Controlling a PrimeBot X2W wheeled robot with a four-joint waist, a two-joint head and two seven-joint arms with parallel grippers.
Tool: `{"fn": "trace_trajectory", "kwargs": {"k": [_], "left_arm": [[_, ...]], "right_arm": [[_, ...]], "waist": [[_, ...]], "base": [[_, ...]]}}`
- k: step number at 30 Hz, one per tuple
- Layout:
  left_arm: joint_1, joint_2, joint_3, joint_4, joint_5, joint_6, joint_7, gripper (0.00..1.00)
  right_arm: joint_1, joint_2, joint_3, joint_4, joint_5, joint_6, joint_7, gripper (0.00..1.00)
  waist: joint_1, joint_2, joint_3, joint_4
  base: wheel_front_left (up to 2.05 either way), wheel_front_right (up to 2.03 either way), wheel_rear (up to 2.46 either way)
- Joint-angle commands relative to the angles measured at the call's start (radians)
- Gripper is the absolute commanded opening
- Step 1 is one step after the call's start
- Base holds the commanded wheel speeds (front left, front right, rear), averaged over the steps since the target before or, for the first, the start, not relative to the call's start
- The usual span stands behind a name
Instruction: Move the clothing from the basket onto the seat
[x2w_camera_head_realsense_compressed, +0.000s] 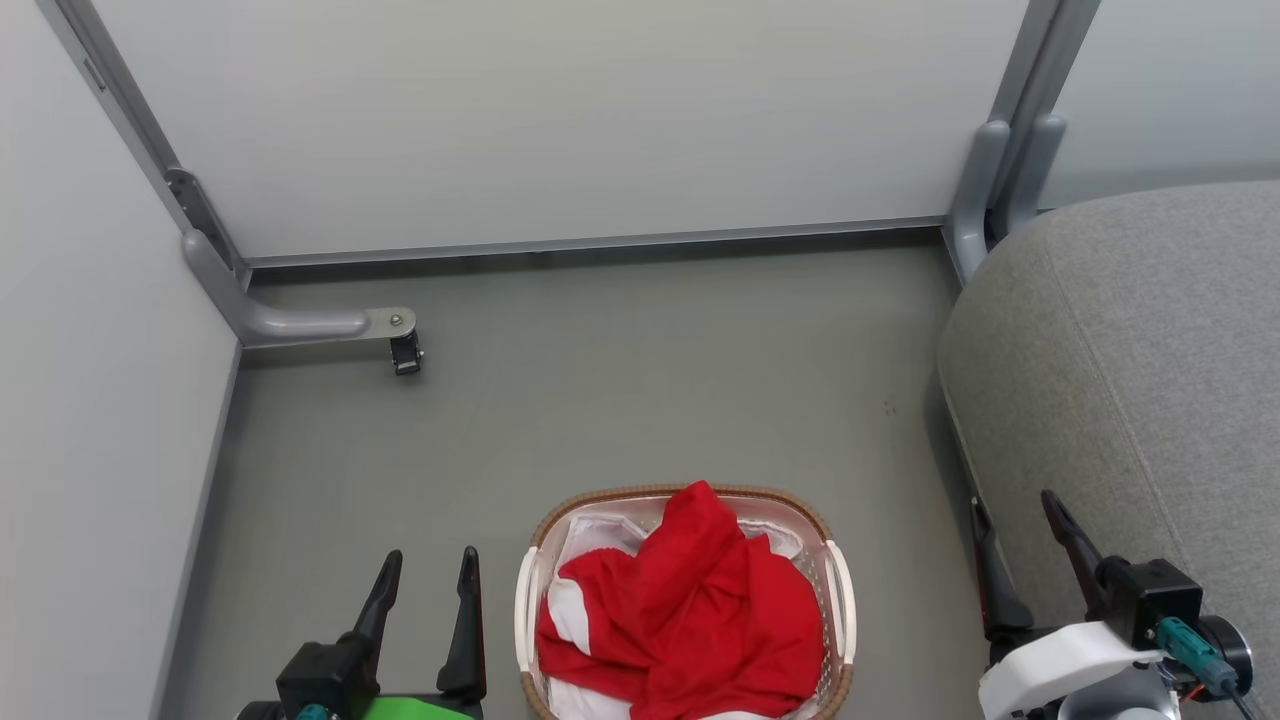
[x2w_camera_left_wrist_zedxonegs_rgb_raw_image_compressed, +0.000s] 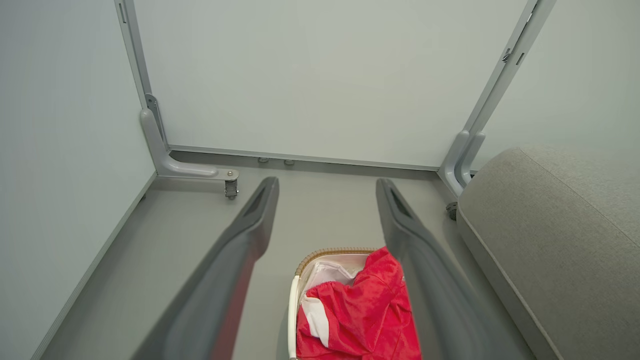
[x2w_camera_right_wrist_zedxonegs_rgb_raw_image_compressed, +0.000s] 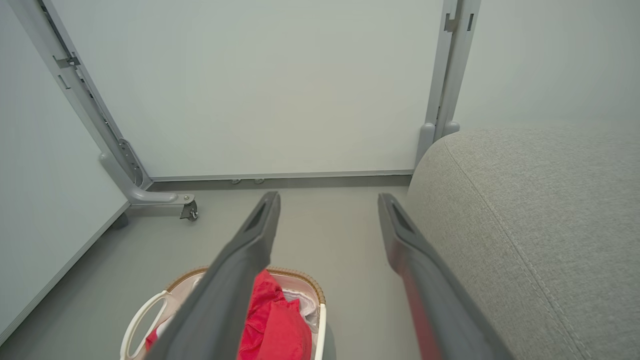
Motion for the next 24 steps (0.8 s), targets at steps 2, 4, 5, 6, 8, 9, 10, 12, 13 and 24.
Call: {"fn": "trace_trajectory", "kwargs": {"k": [2, 4, 5, 6, 8, 9, 10, 12, 13, 24], "left_arm": [[0.008, 0.006, 0.002, 0.004, 0.010, 0.005, -0.002, 1.00], [0.008, 0.006, 0.002, 0.005, 0.010, 0.006, -0.002, 1.00], [0.008, 0.006, 0.002, 0.005, 0.010, 0.005, -0.002, 1.00], [0.008, 0.006, 0.002, 0.006, 0.010, 0.005, -0.002, 1.00], [0.008, 0.006, 0.002, 0.006, 0.010, 0.006, -0.002, 1.00], [0.008, 0.006, 0.003, 0.005, 0.010, 0.006, -0.002, 1.00], [0.007, 0.006, 0.003, 0.005, 0.011, 0.006, -0.002, 1.00], [0.008, 0.006, 0.003, 0.004, 0.012, 0.006, -0.002, 1.00], [0.008, 0.006, 0.003, 0.004, 0.012, 0.006, -0.002, 1.00], [-0.002, 0.006, 0.000, 0.002, 0.013, 0.004, -0.002, 1.00]], "right_arm": [[-0.008, -0.006, 0.001, 0.004, 0.001, 0.000, -0.005, 1.00], [-0.008, -0.006, 0.002, 0.006, 0.001, 0.000, -0.005, 1.00], [-0.009, -0.006, 0.002, 0.006, 0.001, 0.000, -0.005, 1.00], [-0.009, -0.006, 0.003, 0.006, 0.002, 0.000, -0.005, 1.00], [-0.009, -0.006, 0.003, 0.007, 0.004, 0.000, -0.005, 1.00], [-0.009, -0.006, 0.003, 0.007, 0.005, 0.000, -0.005, 1.00], [-0.008, -0.006, 0.003, 0.008, 0.007, 0.000, -0.005, 1.00], [-0.009, -0.006, 0.003, 0.009, 0.009, 0.000, -0.005, 1.00], [-0.009, -0.006, 0.003, 0.010, 0.010, 0.000, -0.005, 1.00], [-0.016, -0.006, 0.003, 0.003, 0.008, 0.000, -0.005, 1.00]], "waist": [[0.0000, 0.0000, 0.000, 0.000], [0.0000, 0.0000, 0.000, 0.000], [0.0000, 0.0000, 0.000, 0.000], [0.0000, 0.0000, 0.001, 0.000], [0.0000, 0.0000, 0.001, -0.001], [0.0000, 0.0000, 0.002, -0.001], [0.0000, 0.0000, 0.002, -0.001], [0.0000, 0.0000, 0.003, -0.001], [0.0000, 0.0000, 0.003, -0.001], [0.0000, 0.0000, 0.025, -0.005]], "base": [[0.00, 0.00, 0.00], [0.00, 0.00, 0.00], [0.00, 0.00, 0.00], [0.00, 0.00, 0.00], [0.00, 0.00, 0.00], [0.00, 0.00, 0.00], [0.00, 0.00, 0.00], [0.00, 0.00, 0.00], [0.00, 0.00, 0.00], [0.00, 0.00, 0.00]]}}
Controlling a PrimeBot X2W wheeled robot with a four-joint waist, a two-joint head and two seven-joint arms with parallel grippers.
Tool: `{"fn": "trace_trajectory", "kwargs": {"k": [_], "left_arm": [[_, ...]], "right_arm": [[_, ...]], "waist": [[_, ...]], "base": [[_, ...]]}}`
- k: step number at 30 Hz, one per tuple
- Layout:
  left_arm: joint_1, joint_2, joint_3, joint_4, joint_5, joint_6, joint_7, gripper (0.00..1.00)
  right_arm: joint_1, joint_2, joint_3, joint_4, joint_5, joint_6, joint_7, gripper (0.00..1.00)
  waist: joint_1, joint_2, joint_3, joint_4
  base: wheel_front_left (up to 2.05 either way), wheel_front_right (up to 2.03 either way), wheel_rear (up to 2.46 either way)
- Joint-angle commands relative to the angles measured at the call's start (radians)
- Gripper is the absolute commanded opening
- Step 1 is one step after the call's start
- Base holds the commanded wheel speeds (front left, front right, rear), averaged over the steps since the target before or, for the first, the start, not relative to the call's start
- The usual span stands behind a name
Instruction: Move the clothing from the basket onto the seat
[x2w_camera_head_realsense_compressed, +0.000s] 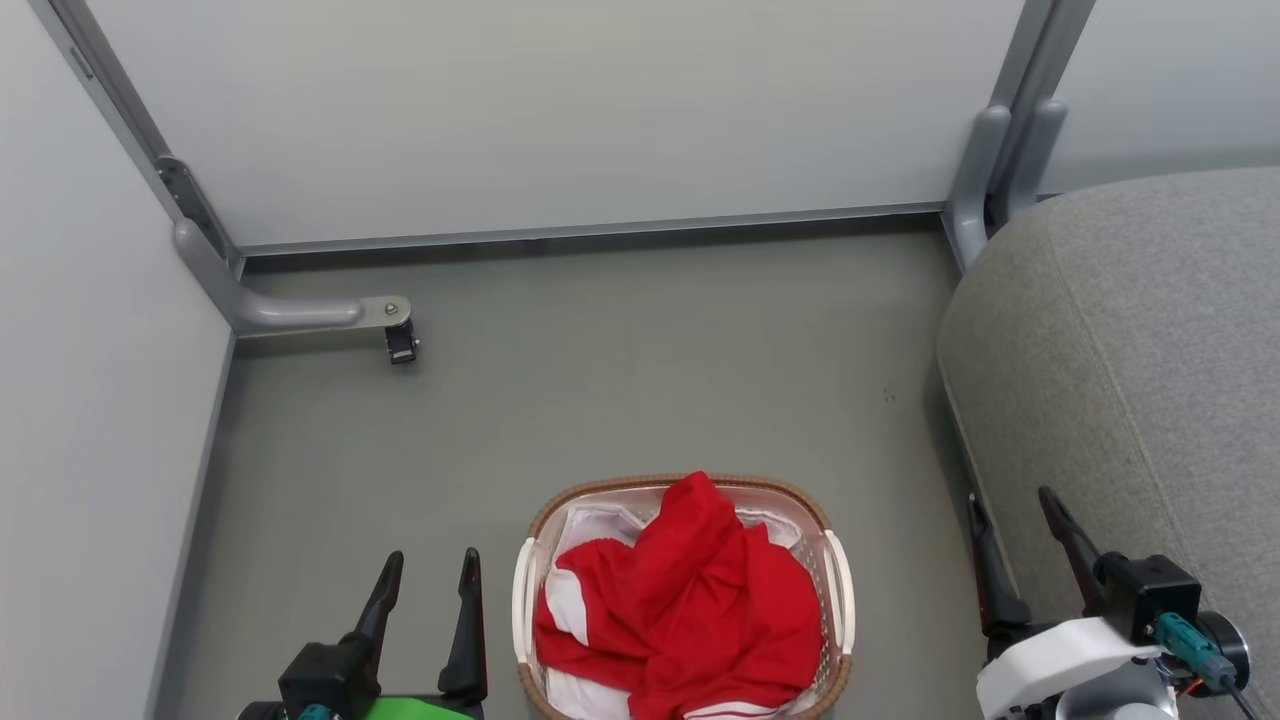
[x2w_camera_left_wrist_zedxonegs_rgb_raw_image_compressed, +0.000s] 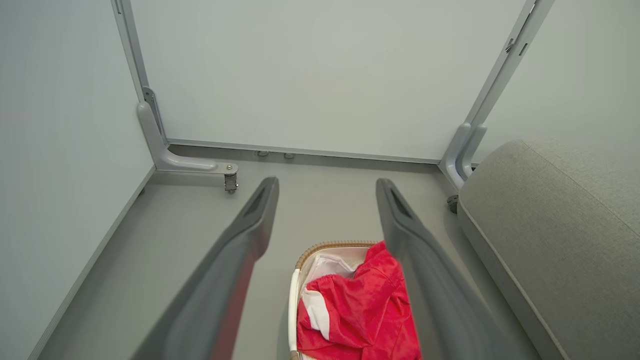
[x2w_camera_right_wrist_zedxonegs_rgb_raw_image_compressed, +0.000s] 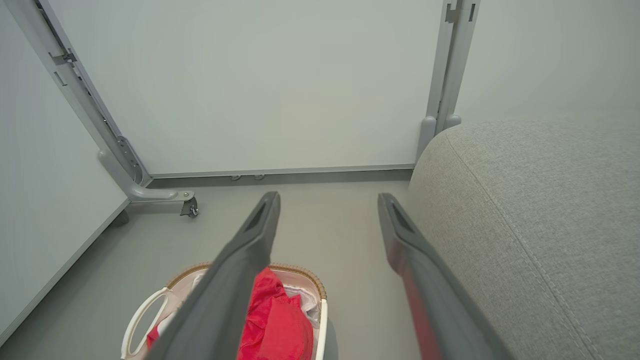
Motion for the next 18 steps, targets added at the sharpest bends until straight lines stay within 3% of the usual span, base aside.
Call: {"fn": "trace_trajectory", "kwargs": {"k": [1, 10, 18], "left_arm": [[-0.006, 0.006, 0.001, -0.004, 0.010, 0.003, -0.001, 1.00], [-0.081, 0.006, -0.028, -0.009, 0.052, -0.015, -0.001, 1.00], [-0.219, 0.006, -0.062, -0.001, 0.109, -0.036, -0.001, 1.00]], "right_arm": [[-0.011, -0.006, -0.002, -0.006, 0.000, 0.000, -0.005, 1.00], [-0.065, -0.006, -0.010, -0.058, -0.008, 0.000, -0.005, 1.00], [-0.184, -0.006, -0.008, -0.139, -0.010, 0.000, -0.004, 1.00]], "waist": [[0.0000, -0.0001, 0.012, -0.001], [0.0000, -0.0001, 0.144, -0.010], [0.0000, -0.0001, 0.400, -0.061]], "base": [[0.00, 0.00, 0.00], [0.00, 0.00, 0.00], [0.00, 0.00, 0.00]]}}
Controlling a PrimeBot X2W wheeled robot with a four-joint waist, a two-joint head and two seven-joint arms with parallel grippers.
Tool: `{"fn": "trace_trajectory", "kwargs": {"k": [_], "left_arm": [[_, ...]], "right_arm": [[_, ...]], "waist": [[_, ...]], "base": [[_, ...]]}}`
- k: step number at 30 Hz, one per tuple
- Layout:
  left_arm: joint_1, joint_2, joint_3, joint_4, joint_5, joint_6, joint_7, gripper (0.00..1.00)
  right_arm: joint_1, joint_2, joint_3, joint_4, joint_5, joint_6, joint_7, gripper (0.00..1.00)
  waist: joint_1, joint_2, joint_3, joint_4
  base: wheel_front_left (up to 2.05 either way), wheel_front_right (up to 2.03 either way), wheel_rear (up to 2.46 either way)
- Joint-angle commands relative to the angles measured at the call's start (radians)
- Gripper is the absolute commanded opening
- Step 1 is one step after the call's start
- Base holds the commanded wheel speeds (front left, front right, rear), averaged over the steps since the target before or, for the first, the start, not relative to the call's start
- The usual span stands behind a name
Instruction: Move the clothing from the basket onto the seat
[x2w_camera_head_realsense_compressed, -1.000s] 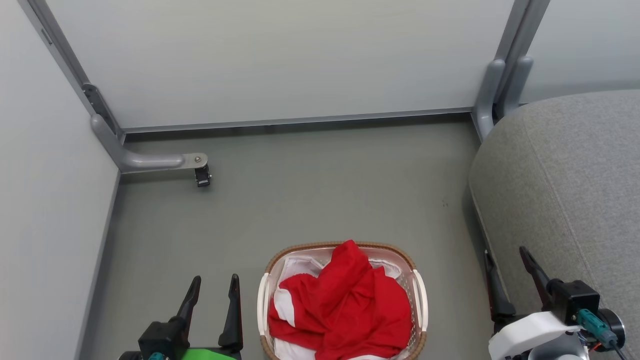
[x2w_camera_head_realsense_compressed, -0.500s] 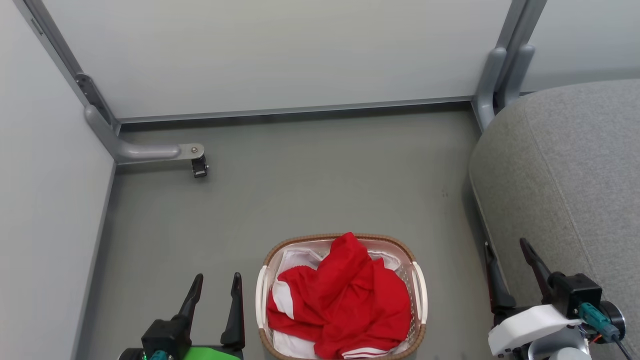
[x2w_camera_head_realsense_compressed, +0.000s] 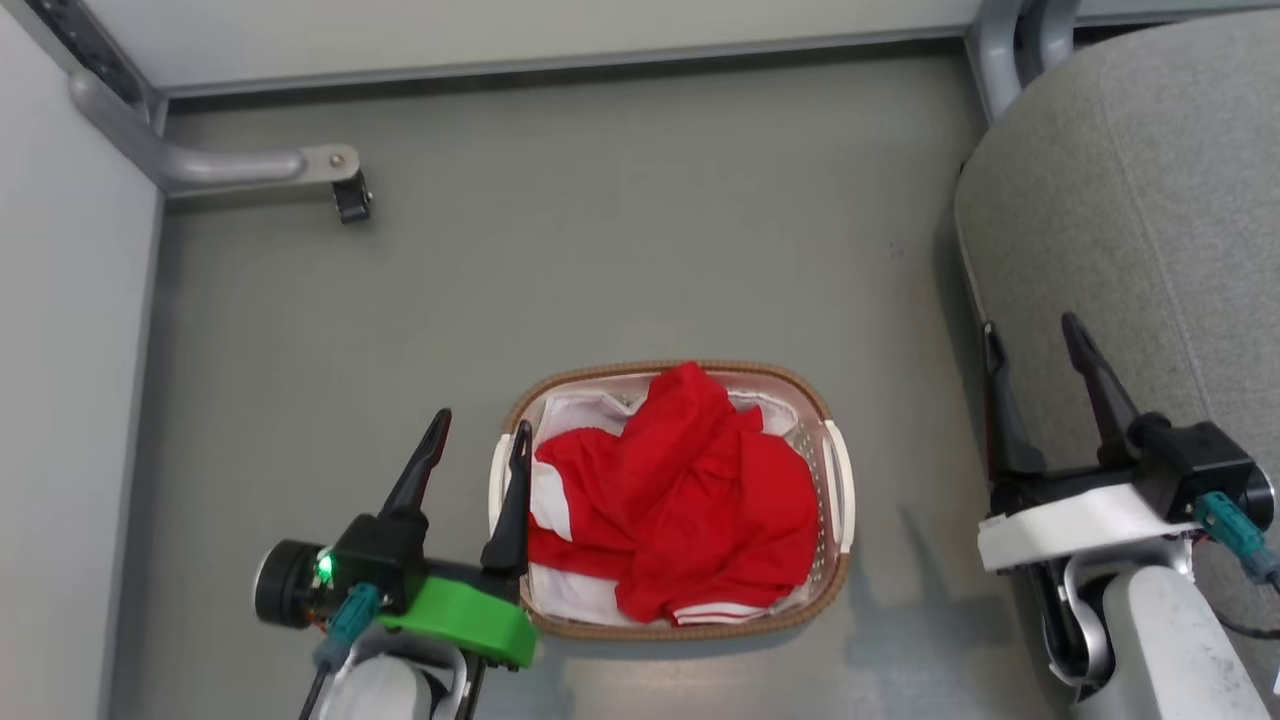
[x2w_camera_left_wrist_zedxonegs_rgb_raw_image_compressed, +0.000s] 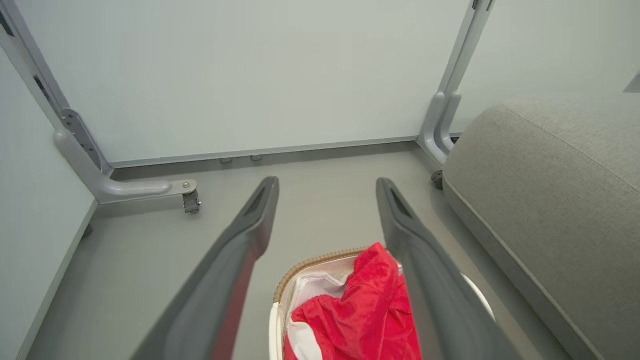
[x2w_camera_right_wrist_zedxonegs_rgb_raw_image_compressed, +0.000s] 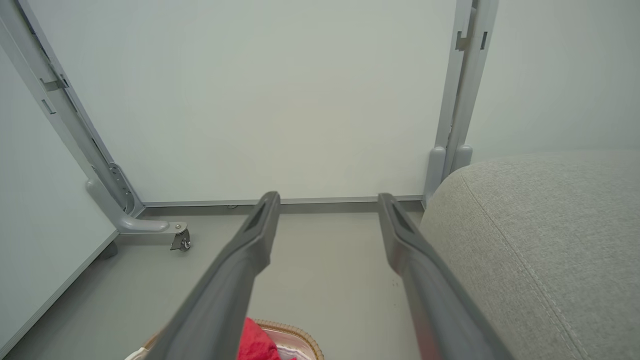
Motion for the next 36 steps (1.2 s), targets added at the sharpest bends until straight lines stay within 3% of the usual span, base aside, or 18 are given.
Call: {"fn": "trace_trajectory", "kwargs": {"k": [1, 12, 25, 30, 32, 33, 34, 36], "left_arm": [[-0.052, 0.006, -0.008, 0.006, 0.018, -0.007, -0.001, 1.00], [-0.366, 0.007, -0.154, 0.241, 0.107, -0.040, -0.001, 1.00], [-0.703, 0.017, -0.334, 0.707, 0.161, -0.045, 0.025, 1.00], [-0.782, 0.012, -0.335, 0.828, 0.168, 0.032, 0.057, 1.00], [-0.800, 0.010, -0.332, 0.862, 0.158, 0.042, 0.061, 1.00], [-0.808, 0.010, -0.330, 0.874, 0.153, 0.045, 0.059, 0.96], [-0.813, 0.009, -0.330, 0.884, 0.149, 0.048, 0.053, 0.51], [-0.818, 0.008, -0.333, 0.908, 0.143, 0.049, 0.049, 0.00]], "right_arm": [[-0.035, -0.006, 0.001, -0.016, 0.001, 0.000, -0.002, 1.00], [-0.188, -0.005, 0.003, -0.073, 0.030, 0.000, -0.002, 1.00], [-0.268, -0.004, 0.043, -0.107, 0.048, 0.000, -0.002, 1.00], [-0.267, -0.005, 0.063, -0.115, 0.040, 0.000, -0.002, 1.00], [-0.265, -0.004, 0.070, -0.114, 0.047, 0.000, -0.002, 1.00], [-0.265, -0.004, 0.072, -0.113, 0.050, 0.000, -0.002, 1.00], [-0.265, -0.004, 0.074, -0.112, 0.053, 0.000, -0.002, 1.00], [-0.266, -0.005, 0.076, -0.108, 0.057, 0.000, -0.002, 1.00]], "waist": [[0.0000, 0.0000, 0.204, -0.054], [0.0000, 0.0000, 0.483, -0.114], [0.0000, 0.0000, 0.628, -0.170], [0.0000, 0.0000, 0.645, -0.187], [0.0000, 0.0000, 0.647, -0.193], [0.0000, 0.0000, 0.647, -0.195], [0.0000, 0.0000, 0.647, -0.197], [0.0000, 0.0000, 0.644, -0.199]], "base": [[0.00, 0.00, 0.00], [0.00, 0.00, 0.00], [0.00, 0.00, 0.00], [0.00, 0.00, 0.00], [0.00, 0.00, 0.00], [0.00, 0.00, 0.00], [0.00, 0.00, 0.00], [0.00, 0.00, 0.00]]}}
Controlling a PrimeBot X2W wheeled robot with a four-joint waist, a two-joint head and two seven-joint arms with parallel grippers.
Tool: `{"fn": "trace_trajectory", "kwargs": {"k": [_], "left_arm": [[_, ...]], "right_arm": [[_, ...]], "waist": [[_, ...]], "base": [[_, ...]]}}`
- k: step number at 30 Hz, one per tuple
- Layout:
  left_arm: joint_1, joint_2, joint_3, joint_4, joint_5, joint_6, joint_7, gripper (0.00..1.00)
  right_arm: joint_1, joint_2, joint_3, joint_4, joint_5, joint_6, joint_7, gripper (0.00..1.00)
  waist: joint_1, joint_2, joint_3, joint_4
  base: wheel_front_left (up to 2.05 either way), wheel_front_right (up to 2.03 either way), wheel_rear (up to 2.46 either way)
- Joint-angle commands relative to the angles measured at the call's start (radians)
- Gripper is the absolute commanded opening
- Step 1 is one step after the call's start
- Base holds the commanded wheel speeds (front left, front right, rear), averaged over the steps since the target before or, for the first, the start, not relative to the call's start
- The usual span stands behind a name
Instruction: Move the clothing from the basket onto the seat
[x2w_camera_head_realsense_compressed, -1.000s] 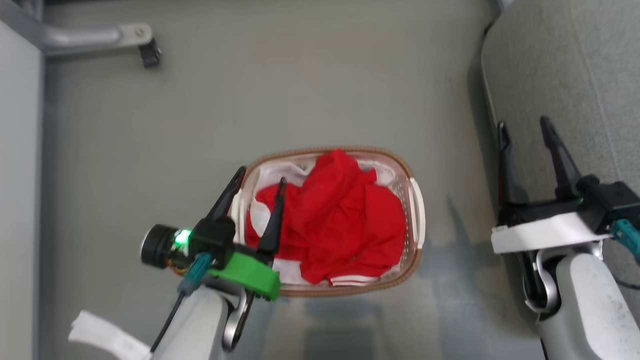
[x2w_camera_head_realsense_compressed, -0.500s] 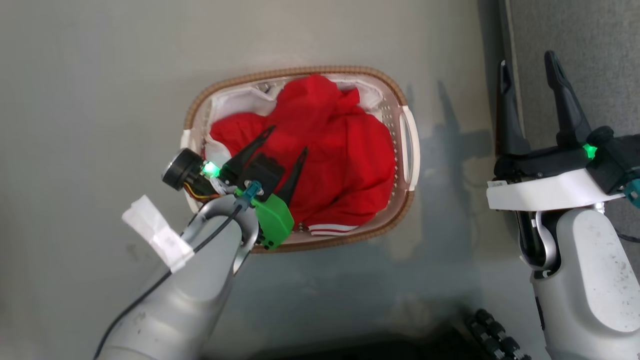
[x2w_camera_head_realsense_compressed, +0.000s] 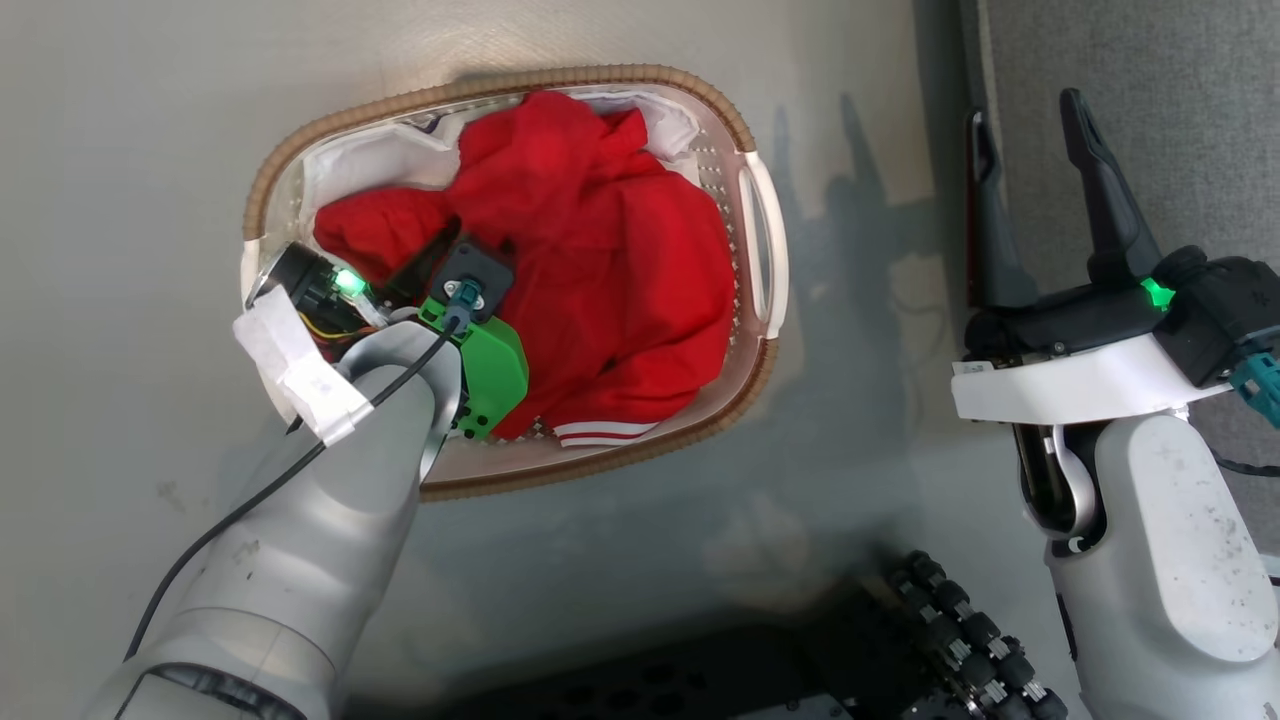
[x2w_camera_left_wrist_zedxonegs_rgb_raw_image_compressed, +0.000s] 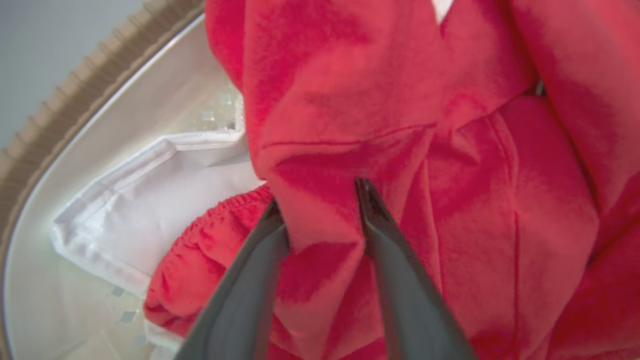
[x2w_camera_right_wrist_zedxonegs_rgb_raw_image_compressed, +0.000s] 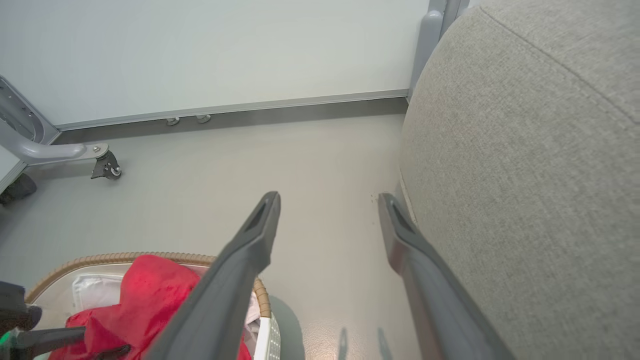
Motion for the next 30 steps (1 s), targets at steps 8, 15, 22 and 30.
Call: {"fn": "trace_trajectory", "kwargs": {"k": [8, 15, 22, 30], "left_arm": [[0.027, 0.000, -0.022, -0.008, -0.065, -0.020, -0.041, 0.00], [0.098, 0.000, -0.083, -0.098, -0.099, -0.029, -0.056, 0.00], [0.160, 0.001, -0.099, -0.223, -0.132, -0.048, -0.055, 0.00], [0.169, 0.035, -0.115, -0.325, -0.158, -0.071, -0.047, 0.00]], "right_arm": [[0.006, -0.003, 0.000, 0.029, 0.008, 0.000, -0.002, 1.00], [0.047, -0.004, -0.010, 0.065, 0.001, 0.000, -0.002, 1.00], [0.139, -0.004, -0.006, 0.114, -0.029, 0.000, -0.002, 1.00], [0.269, -0.004, 0.013, 0.165, -0.042, 0.000, -0.002, 1.00]], "waist": [[-0.0002, 0.0000, -0.055, 0.015], [-0.0002, 0.0000, -0.197, 0.062], [-0.0002, 0.0000, -0.411, 0.117], [-0.0002, 0.0000, -0.658, 0.143]], "base": [[0.00, 0.00, 0.00], [0.00, 0.00, 0.00], [0.00, 0.00, 0.00], [0.00, 0.00, 0.00]]}}
